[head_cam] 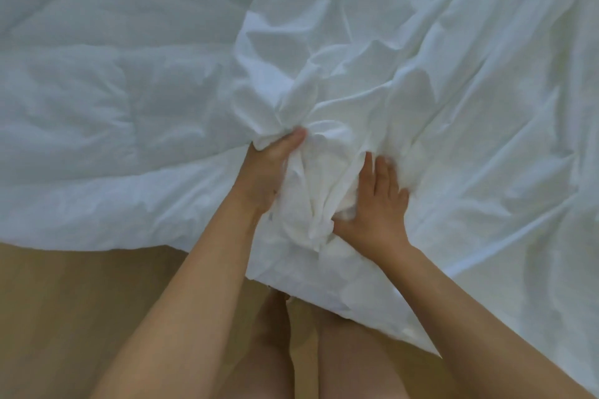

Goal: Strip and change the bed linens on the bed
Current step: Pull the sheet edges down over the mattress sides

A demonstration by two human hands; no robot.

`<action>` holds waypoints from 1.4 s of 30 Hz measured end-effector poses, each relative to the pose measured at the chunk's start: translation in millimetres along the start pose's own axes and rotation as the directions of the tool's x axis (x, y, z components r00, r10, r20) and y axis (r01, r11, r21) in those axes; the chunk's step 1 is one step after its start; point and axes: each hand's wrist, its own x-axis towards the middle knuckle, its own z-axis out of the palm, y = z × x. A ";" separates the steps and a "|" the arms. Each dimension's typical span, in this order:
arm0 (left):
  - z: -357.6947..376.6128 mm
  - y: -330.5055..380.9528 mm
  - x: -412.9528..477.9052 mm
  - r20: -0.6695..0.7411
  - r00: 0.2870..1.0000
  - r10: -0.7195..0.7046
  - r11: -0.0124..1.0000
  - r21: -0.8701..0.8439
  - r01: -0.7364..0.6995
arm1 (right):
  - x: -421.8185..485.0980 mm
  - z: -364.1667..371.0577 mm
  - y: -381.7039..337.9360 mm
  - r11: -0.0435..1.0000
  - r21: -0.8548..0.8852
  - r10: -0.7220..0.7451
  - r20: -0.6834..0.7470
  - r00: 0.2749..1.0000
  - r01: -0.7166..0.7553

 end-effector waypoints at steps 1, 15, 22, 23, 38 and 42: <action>-2.5 0.2 -0.2 -0.020 1.000 -0.013 0.994 -0.106 0.010 | 0.2 1.7 0.0 1.000 -0.015 0.001 0.028 1.000 -0.001; 13.0 -4.0 7.1 0.221 0.972 -0.086 0.906 0.422 -0.016 | 3.6 15.3 21.6 0.991 0.125 0.055 -0.017 0.998 -0.053; 31.2 -13.5 10.8 0.203 0.927 -0.315 0.275 0.955 -0.115 | -0.4 -19.1 24.9 0.984 0.157 -0.062 -0.141 0.988 0.084; 36.1 -18.5 9.4 0.235 0.915 -0.327 0.369 0.924 -0.105 | -2.1 -23.2 22.9 0.979 0.185 -0.054 -0.178 0.983 0.087; 82.2 -10.4 -23.9 -0.055 0.957 0.285 0.924 0.280 -0.259 | 4.4 -90.8 21.6 0.786 0.598 0.353 -0.226 0.908 -0.156; -10.7 -20.5 -22.9 -0.319 0.939 0.128 0.861 0.506 0.055 | -40.9 -91.6 48.0 0.798 0.568 0.414 -0.271 0.869 -0.203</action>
